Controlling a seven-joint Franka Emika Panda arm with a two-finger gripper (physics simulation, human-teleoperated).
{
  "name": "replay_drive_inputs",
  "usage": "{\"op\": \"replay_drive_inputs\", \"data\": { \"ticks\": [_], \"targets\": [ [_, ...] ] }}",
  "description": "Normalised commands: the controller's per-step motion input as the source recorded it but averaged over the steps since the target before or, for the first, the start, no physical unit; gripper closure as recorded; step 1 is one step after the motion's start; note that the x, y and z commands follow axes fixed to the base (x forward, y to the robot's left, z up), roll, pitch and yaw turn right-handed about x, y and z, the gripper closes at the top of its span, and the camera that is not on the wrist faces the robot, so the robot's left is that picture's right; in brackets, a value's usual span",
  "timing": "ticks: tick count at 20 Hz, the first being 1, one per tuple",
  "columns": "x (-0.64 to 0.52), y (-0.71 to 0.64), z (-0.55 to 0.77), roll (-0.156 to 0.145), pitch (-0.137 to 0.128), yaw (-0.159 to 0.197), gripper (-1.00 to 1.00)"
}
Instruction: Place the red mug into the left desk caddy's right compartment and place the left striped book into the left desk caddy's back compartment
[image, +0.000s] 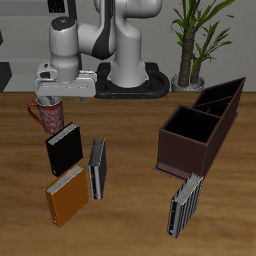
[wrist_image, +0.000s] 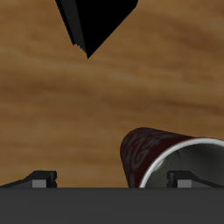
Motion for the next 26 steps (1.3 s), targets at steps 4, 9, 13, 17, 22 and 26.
{"op": "replay_drive_inputs", "data": {
  "ticks": [4, 9, 13, 17, 22, 26],
  "targets": [
    [0.00, -0.01, -0.13, -0.005, 0.008, -0.007, 1.00],
    [-0.01, 0.01, 0.01, -0.011, -0.003, -0.009, 1.00],
    [-0.01, 0.13, 0.12, 0.000, -0.019, -0.002, 1.00],
    [0.01, 0.16, 0.09, 0.000, -0.008, 0.001, 1.00],
    [0.02, 0.32, 0.12, 0.010, -0.017, 0.050, 1.00],
    [0.09, 0.40, 0.27, 0.041, -0.011, 0.053, 1.00]
  ]
}}
